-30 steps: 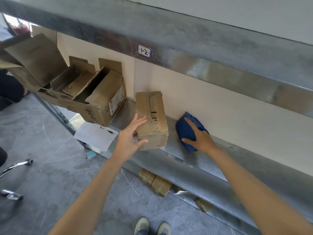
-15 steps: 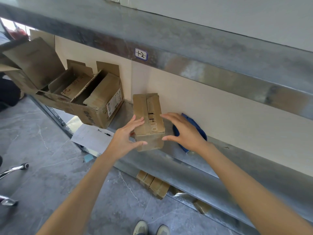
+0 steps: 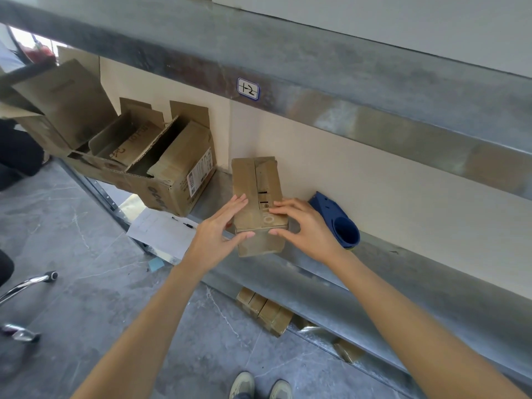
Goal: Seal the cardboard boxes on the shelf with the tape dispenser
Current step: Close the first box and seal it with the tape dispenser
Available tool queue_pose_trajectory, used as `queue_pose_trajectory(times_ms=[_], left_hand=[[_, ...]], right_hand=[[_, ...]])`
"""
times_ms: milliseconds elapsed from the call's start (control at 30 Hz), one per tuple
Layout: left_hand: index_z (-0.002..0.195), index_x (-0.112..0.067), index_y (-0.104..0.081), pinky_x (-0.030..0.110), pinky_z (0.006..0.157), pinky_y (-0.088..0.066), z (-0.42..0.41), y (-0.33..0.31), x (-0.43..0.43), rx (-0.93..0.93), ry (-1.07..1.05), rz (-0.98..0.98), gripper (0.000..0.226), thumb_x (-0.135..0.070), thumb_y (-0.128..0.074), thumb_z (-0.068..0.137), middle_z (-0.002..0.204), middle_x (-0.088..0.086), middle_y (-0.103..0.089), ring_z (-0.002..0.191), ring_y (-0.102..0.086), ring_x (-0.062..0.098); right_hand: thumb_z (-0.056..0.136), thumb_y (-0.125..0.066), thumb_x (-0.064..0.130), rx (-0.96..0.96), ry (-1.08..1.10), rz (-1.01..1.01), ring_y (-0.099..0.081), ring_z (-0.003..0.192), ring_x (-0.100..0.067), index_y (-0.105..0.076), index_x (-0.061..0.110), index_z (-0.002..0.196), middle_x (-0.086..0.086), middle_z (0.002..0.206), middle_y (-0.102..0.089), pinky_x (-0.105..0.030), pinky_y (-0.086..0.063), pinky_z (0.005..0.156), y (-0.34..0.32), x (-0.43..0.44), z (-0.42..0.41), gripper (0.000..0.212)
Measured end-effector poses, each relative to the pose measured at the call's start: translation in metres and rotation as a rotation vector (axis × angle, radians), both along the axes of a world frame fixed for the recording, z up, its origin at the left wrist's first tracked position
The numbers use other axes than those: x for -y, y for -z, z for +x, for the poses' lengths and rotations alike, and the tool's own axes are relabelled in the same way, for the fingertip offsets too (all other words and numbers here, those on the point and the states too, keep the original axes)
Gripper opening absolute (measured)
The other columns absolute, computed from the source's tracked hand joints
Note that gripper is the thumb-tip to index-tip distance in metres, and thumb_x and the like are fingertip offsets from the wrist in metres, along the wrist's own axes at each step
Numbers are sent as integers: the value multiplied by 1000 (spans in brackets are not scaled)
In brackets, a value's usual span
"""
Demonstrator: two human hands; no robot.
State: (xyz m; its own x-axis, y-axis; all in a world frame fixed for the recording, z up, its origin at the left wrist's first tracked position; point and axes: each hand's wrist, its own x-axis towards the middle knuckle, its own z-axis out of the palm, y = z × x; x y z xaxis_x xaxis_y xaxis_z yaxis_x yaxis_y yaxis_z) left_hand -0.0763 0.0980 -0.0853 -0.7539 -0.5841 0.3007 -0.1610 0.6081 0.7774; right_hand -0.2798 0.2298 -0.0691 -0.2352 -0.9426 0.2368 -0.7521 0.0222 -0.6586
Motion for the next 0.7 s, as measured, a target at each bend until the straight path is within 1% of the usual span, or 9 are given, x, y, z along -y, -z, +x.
queue_pose_trajectory(times_ms=[100, 267, 367, 500, 533, 567, 600, 633, 700], left_hand=[[145, -24, -50, 39, 104, -51, -5, -3, -7, -34, -80, -5, 66, -52, -66, 87, 152, -13, -45, 144, -32, 0], [140, -23, -55, 28, 97, -54, -15, 3, -18, -87, -189, 28, 58, -35, -65, 84, 149, -17, -47, 134, -47, -1], [140, -31, -55, 23, 84, -55, -18, 0, -22, -108, -208, 147, 59, -23, -64, 82, 149, -21, -46, 91, -53, -18], [141, -30, -53, 7, 52, -35, -19, -1, -24, -73, -228, 181, 61, -1, -62, 88, 149, -22, -43, 45, -43, 1], [141, -29, -52, 6, 51, -33, -18, -2, -23, -66, -224, 179, 60, 1, -60, 90, 150, -20, -42, 46, -49, 6], [143, -27, -51, 6, 51, -34, -17, -3, -23, -66, -210, 173, 60, 2, -58, 91, 151, -19, -40, 60, -60, 13], [145, -25, -50, 8, 54, -38, -16, -3, -23, -75, -189, 172, 59, 2, -56, 93, 151, -20, -38, 86, -64, 20], [147, -24, -47, 10, 61, -44, -14, -3, -23, -85, -165, 170, 58, 2, -55, 95, 152, -22, -35, 111, -59, 23], [149, -24, -42, 18, 92, -50, -13, -2, -21, -103, -130, 177, 59, 0, -55, 97, 156, -23, -31, 147, -30, 11]], right_hand=[[82, -72, 49, -1, 63, -38, -51, 118, -7, -69, 20, 118, 10, 123, -59, -17, -37, 100, 0, 3, 7, 47], [82, -71, 38, 51, 166, -129, -51, 113, -7, -67, 15, 112, 8, 120, -54, -15, -41, 94, 5, 7, 25, 38], [83, -71, 22, 140, 220, -128, -50, 112, -5, -64, 16, 114, 9, 120, -48, -19, -46, 89, 3, 8, 31, 32], [84, -69, 9, 182, 230, -135, -48, 114, -4, -61, 17, 113, 8, 120, -46, -27, -48, 94, -2, 9, 30, 31], [85, -67, 7, 190, 226, -132, -47, 114, -2, -60, 17, 114, 8, 120, -45, -30, -50, 95, -3, 8, 30, 31], [86, -66, 6, 197, 221, -131, -46, 114, 0, -60, 17, 115, 8, 121, -45, -33, -50, 97, -4, 8, 30, 31], [87, -66, 6, 204, 216, -132, -46, 115, 1, -59, 17, 116, 8, 121, -45, -36, -50, 98, -3, 7, 29, 31], [89, -66, 8, 206, 211, -133, -45, 115, 4, -59, 17, 116, 8, 122, -44, -38, -49, 99, -3, 6, 29, 30], [91, -68, 17, 189, 213, -135, -44, 115, 7, -58, 17, 118, 7, 123, -44, -35, -47, 102, -1, 4, 29, 29]])
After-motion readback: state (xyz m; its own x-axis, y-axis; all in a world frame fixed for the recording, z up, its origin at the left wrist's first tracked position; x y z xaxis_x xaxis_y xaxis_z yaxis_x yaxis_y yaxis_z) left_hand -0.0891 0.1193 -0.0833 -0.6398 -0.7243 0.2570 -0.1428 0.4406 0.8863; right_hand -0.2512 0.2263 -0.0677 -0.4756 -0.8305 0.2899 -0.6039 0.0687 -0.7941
